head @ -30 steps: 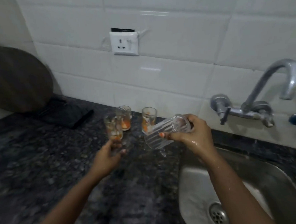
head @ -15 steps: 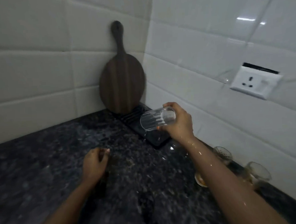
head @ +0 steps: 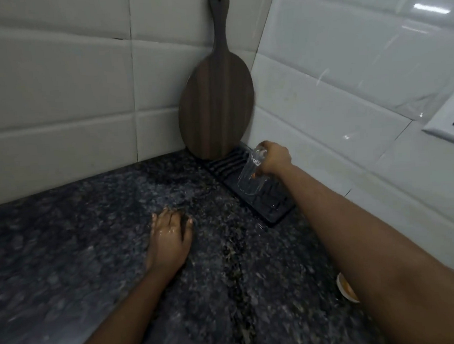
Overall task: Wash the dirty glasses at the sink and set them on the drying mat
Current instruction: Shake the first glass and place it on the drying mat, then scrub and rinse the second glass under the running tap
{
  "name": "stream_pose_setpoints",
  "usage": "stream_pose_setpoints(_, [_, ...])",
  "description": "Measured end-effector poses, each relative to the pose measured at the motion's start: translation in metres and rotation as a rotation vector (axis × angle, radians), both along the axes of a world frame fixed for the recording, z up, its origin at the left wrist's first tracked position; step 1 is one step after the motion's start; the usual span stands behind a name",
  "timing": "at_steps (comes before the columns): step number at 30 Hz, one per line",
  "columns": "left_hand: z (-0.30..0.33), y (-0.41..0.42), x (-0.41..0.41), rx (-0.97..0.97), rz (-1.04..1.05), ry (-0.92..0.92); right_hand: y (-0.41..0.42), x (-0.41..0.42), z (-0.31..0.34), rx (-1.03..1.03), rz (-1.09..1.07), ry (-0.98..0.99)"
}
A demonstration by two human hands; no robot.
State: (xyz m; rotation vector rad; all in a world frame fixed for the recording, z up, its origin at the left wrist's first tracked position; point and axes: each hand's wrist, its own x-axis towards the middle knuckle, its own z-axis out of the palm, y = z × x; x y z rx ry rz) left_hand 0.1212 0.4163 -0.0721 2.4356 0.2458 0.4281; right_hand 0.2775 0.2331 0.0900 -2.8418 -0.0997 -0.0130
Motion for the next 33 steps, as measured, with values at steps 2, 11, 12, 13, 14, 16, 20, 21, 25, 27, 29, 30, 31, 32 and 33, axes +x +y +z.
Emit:
stream_pose_setpoints(2, [0.001,-0.001,-0.001,0.019,0.005,0.006,-0.001,0.009,-0.003,-0.002,0.008,0.032])
stream_pose_setpoints(11, [0.002,-0.004,-0.001,0.044,0.001,0.019,-0.016,0.026,-0.006,0.214,0.147,0.091])
stream_pose_setpoints(12, [0.002,-0.004,-0.001,0.044,0.001,0.016,-0.018,0.025,-0.007,0.25,0.154,0.091])
stream_pose_setpoints(13, [0.003,-0.004,-0.001,0.042,0.001,0.014,-0.019,0.025,-0.008,0.259,0.16,0.073])
stream_pose_setpoints(14, [0.004,-0.004,0.0,0.038,0.003,0.014,-0.019,0.024,-0.007,0.23,0.167,0.041])
stream_pose_setpoints(16, [0.003,-0.004,-0.001,0.036,0.003,0.015,-0.018,0.019,-0.006,0.14,0.189,-0.005])
stream_pose_setpoints(20, [0.006,-0.004,-0.003,0.02,-0.007,-0.019,-0.019,-0.008,-0.006,0.193,0.136,-0.067])
stream_pose_setpoints(21, [0.007,-0.003,-0.005,-0.006,0.007,-0.032,-0.023,-0.02,-0.006,0.272,0.103,-0.082])
stream_pose_setpoints(25, [0.021,-0.01,-0.014,-0.119,0.054,-0.082,-0.06,-0.094,-0.009,0.492,0.095,-0.135])
stream_pose_setpoints(27, [0.031,-0.025,-0.021,-0.162,0.02,-0.091,-0.087,-0.136,-0.016,0.372,0.059,-0.222])
stream_pose_setpoints(29, [0.042,-0.045,-0.03,-0.222,-0.035,-0.105,-0.117,-0.175,-0.025,0.022,0.021,-0.322])
stream_pose_setpoints(30, [0.048,-0.055,-0.035,-0.255,-0.081,-0.106,-0.131,-0.19,-0.03,-0.16,-0.009,-0.359])
stream_pose_setpoints(31, [0.053,-0.064,-0.04,-0.274,-0.14,-0.101,-0.143,-0.202,-0.035,-0.305,-0.062,-0.363])
stream_pose_setpoints(32, [0.058,-0.079,-0.046,-0.277,-0.215,-0.09,-0.159,-0.214,-0.036,-0.417,-0.137,-0.308])
stream_pose_setpoints(33, [0.059,-0.089,-0.051,-0.276,-0.279,-0.074,-0.168,-0.221,-0.038,-0.483,-0.191,-0.225])
